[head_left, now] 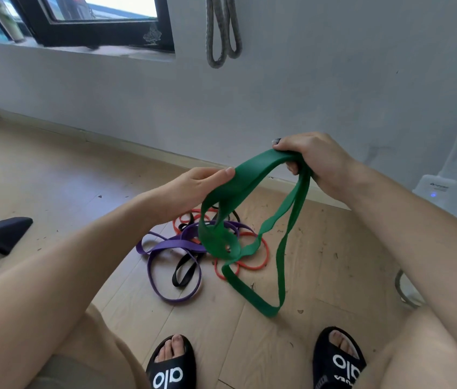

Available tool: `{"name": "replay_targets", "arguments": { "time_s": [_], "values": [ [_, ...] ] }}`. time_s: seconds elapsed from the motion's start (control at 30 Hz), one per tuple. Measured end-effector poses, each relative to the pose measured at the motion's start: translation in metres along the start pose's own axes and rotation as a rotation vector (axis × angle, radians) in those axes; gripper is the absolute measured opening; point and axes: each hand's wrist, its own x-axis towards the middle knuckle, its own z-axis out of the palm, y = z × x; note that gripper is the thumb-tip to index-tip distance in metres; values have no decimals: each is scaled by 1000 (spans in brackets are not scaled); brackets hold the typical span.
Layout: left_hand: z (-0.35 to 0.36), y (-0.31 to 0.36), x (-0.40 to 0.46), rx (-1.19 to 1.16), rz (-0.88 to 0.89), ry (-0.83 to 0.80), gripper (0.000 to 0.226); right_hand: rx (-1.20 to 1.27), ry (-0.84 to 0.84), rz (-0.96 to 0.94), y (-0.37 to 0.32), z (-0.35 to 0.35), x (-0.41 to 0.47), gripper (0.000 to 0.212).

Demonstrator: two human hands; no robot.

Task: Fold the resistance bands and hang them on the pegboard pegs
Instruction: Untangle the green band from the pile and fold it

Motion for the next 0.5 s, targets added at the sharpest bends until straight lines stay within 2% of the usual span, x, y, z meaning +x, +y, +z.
{"name": "replay_targets", "arguments": {
  "time_s": [0.13, 0.2, 0.27, 0.33, 0.4, 0.5],
  "values": [
    [-5, 5, -1, 5, 39, 41, 33, -108, -73, 27, 3, -3, -1, 34],
    [-5, 8, -2, 40, 51, 40, 43, -175, -155, 27, 5, -1, -2, 29],
    [-3, 11, -2, 71, 57, 45, 48, -222, -239, 32, 5, 5, -5, 38],
    [1, 11, -1, 93, 77, 32, 41, -232, -295, 30, 3, 18, -7, 45],
    [4, 9, -1, 91, 73, 6, 29, -214, -347, 32, 2, 28, -7, 43],
    [5, 7, -5, 99, 2, -70, 35, -204, -420, 64, 3, 33, -8, 38]
  ]
}}
